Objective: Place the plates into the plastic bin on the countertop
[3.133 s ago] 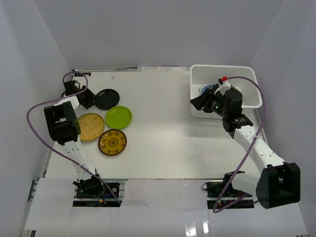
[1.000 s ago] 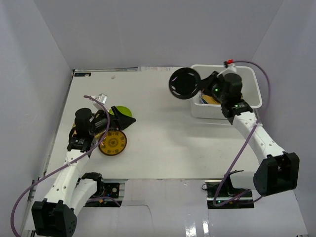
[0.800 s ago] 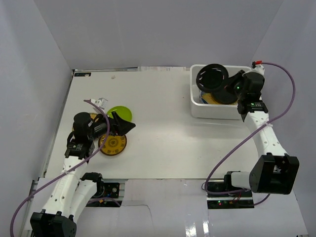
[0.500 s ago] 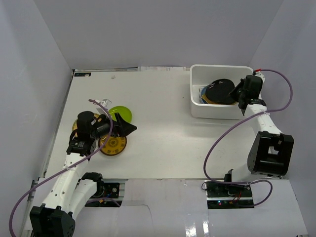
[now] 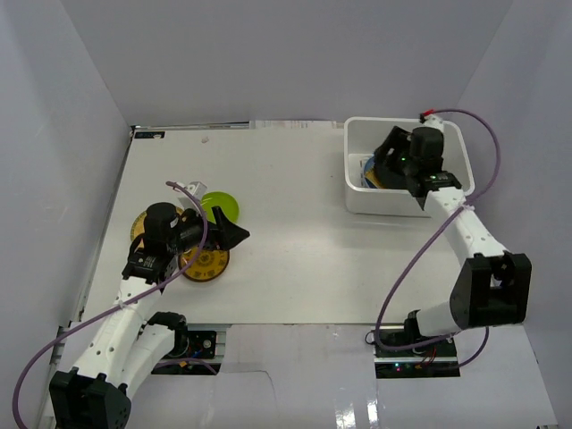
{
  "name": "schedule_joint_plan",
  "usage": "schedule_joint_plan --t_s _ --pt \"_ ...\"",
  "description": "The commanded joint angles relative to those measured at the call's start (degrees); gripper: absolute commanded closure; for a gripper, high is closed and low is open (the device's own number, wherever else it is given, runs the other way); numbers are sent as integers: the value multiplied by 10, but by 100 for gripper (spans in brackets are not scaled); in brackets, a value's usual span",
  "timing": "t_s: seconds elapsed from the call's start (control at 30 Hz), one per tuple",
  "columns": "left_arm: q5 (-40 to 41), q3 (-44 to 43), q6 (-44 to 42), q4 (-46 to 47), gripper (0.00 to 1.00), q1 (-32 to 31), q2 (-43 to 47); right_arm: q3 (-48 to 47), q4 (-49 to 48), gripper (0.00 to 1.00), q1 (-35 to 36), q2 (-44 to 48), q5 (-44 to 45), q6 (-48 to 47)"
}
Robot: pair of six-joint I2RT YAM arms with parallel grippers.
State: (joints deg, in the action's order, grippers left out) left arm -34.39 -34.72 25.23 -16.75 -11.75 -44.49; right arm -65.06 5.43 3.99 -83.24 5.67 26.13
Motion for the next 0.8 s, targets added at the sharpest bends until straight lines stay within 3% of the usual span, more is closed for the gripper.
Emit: schedule_joint_plan --t_s 0.0,0.13,0.2,0.3,0.4,0.47,0.5,0.57,0.7,0.77 --pt "51 -25 -5 -12 2 -2 1 11 -39 28 134 69 -18 -15" --pt "129 -28 11 -25 2 -2 4 90 -130 48 319 72 8 42" --pt "179 -30 19 -38 2 -1 5 120 -161 62 369 44 28 70" --pt "260 -36 25 -63 2 0 15 134 -240 71 442 -28 44 138" --pt "326 -41 33 -84 2 1 41 112 -301 70 487 -119 10 190" --pt "384 -41 39 -90 2 1 57 74 -328 58 515 -163 -5 213" --pt "399 -41 41 -95 2 1 64 60 -334 47 523 -206 -20 221" --pt "430 -42 46 -99 2 2 77 22 -342 41 539 -246 -37 244" --pt "438 -42 50 -102 2 2 70 -6 -374 40 553 -334 -76 288" --pt "430 -43 51 -100 2 2 63 -18 -381 45 554 -364 -87 309"
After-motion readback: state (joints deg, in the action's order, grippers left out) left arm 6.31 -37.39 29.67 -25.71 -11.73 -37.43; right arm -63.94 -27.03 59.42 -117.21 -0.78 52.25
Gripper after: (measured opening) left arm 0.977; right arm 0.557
